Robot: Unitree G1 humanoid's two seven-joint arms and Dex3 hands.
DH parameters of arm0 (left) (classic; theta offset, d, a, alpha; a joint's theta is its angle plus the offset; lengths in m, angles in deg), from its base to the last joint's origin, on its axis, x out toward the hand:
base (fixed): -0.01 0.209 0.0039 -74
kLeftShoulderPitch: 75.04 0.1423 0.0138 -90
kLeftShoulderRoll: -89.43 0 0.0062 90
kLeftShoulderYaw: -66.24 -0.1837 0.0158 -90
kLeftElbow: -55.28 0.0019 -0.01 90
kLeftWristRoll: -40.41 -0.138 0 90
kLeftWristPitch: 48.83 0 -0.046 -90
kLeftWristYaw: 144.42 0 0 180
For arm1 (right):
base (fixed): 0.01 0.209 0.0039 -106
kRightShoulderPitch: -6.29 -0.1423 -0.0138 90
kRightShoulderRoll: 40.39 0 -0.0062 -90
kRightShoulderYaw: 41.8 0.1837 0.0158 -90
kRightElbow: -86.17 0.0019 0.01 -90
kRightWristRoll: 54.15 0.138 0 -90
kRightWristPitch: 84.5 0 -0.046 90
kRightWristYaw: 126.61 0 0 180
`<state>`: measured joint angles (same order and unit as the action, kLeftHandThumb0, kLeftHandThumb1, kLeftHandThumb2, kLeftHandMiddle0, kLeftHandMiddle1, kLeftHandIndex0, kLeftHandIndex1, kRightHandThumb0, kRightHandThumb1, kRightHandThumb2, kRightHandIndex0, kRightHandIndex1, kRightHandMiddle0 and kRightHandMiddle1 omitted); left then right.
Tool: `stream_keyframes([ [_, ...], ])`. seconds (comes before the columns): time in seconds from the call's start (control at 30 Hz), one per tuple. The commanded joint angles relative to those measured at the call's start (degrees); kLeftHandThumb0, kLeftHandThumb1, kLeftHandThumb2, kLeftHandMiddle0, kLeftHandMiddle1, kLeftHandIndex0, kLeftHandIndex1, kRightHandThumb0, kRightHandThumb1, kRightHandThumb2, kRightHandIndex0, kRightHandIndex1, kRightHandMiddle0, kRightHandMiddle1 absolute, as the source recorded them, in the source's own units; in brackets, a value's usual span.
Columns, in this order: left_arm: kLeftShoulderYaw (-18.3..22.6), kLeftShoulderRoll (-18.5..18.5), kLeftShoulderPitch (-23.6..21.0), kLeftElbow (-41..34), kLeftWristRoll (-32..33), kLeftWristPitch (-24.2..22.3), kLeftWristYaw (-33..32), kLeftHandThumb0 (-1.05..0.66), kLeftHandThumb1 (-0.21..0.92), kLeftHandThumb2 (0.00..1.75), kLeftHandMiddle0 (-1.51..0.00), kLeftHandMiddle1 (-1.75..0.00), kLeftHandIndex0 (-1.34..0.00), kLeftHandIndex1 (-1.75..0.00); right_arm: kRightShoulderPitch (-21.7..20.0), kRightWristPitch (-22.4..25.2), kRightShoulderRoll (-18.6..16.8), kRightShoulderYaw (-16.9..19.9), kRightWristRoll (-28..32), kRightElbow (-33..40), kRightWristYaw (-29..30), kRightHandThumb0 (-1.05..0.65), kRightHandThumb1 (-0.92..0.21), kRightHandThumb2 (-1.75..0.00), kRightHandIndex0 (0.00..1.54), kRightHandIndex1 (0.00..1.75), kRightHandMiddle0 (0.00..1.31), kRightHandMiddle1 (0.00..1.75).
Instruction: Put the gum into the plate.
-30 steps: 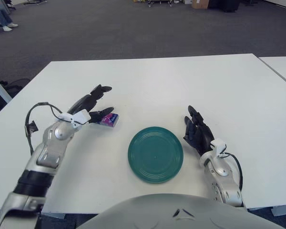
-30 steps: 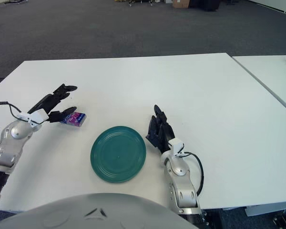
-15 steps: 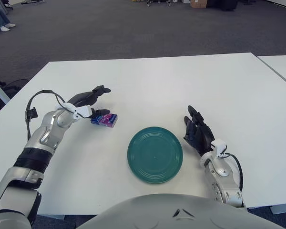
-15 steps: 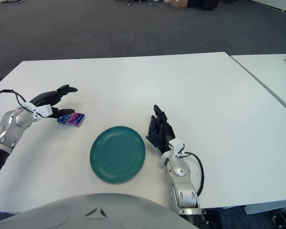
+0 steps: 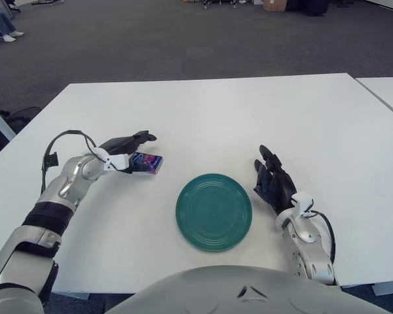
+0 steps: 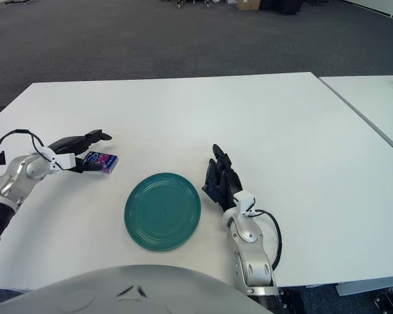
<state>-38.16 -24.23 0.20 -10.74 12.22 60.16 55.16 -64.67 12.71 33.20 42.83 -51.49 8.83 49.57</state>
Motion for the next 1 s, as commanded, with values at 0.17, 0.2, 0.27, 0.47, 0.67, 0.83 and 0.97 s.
stream_keyframes([
  [0.17, -2.21, -0.90, -3.20, 5.18, -2.54, 0.32, 1.80, -0.83, 0.90, 0.10, -0.17, 0.00, -0.03, -0.94, 1.11, 2.90, 1.04, 0.55, 0.03, -1.48, -0.23, -0.80, -0.92, -0.96, 0.06, 0.00, 0.00, 0.20],
  [0.2, -2.42, -0.86, -3.36, 5.67, -2.48, 0.47, 2.13, -0.81, 0.89, 0.09, -0.17, 0.00, -0.04, -0.95, 1.02, 3.09, 1.11, 0.55, 0.03, -1.46, -0.28, -0.80, -0.92, -0.96, 0.06, 0.00, 0.00, 0.20],
  [0.27, -2.92, -0.66, -3.51, 6.76, -2.20, 1.00, 2.88, -0.78, 0.87, 0.08, -0.18, 0.00, -0.05, -0.97, 0.81, 3.44, 1.28, 0.61, 0.04, -1.44, -0.37, -0.79, -0.92, -0.96, 0.06, 0.00, 0.00, 0.20],
  [0.47, -4.41, 0.14, -3.08, 9.32, -2.53, 2.26, 3.19, -0.67, 0.82, 0.06, -0.20, -0.01, -0.09, -1.01, 1.20, 3.68, 1.24, 0.46, 0.09, -1.03, -0.31, -0.79, -0.92, -0.97, 0.06, 0.00, 0.00, 0.20],
  [0.67, -7.98, 1.80, -4.08, 16.68, -5.26, 4.17, 0.92, -0.53, 0.78, 0.06, -0.24, -0.02, -0.16, -1.03, 1.34, 3.72, 1.09, 0.59, 0.05, -1.07, -0.04, -0.79, -0.92, -0.99, 0.07, 0.01, 0.00, 0.23],
  [0.83, -11.21, 3.12, -6.01, 25.10, -7.66, 7.07, -2.90, -0.44, 0.71, 0.19, -0.29, -0.02, -0.21, -1.04, 1.59, 3.50, 1.00, 0.86, 0.19, -1.34, 0.05, -0.78, -0.92, -0.98, 0.08, 0.01, 0.00, 0.24],
  [0.97, -13.31, 3.94, -7.72, 30.16, -8.35, 7.49, -2.79, -0.38, 0.48, 0.64, -0.35, -0.02, -0.23, -1.08, 1.77, 3.11, 0.86, 1.35, 0.52, -1.61, 0.09, -0.78, -0.92, -0.98, 0.08, 0.01, 0.00, 0.25],
])
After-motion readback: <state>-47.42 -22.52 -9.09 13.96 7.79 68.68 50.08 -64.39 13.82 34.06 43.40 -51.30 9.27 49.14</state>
